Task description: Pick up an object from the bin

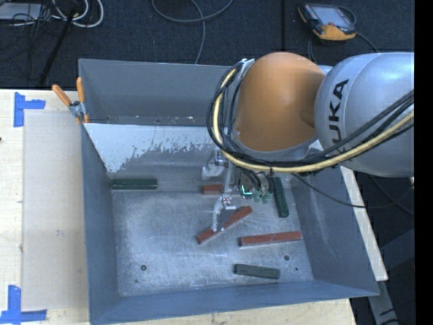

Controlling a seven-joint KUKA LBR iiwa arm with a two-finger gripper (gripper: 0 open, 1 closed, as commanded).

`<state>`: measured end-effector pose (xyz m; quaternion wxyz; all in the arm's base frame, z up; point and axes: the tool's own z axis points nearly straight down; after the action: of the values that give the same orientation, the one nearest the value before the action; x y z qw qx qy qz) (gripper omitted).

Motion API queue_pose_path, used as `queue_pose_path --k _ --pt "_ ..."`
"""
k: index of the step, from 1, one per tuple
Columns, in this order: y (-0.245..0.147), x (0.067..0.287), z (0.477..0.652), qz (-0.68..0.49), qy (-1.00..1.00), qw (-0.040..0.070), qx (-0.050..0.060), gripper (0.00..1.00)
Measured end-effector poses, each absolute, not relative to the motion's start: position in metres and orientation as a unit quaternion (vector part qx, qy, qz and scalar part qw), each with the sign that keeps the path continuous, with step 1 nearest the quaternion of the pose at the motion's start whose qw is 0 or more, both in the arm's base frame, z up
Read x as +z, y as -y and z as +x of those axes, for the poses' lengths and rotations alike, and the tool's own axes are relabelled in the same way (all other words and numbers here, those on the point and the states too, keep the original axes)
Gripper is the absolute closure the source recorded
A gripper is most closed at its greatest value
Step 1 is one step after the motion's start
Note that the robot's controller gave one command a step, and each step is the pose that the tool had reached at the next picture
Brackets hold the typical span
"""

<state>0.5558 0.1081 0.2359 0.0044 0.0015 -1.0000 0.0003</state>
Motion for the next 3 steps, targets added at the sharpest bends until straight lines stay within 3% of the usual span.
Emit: queue_pose_path --k 1,2,3 --pt "-0.108 0.24 0.557 0.0 1.0 0.001 0.0 0.0" --pt "-0.074 0.126 0.555 0.035 0.999 0.001 0.0 0.0" --pt "-0.073 0.122 0.555 0.034 0.999 0.0 0.0 0.0"
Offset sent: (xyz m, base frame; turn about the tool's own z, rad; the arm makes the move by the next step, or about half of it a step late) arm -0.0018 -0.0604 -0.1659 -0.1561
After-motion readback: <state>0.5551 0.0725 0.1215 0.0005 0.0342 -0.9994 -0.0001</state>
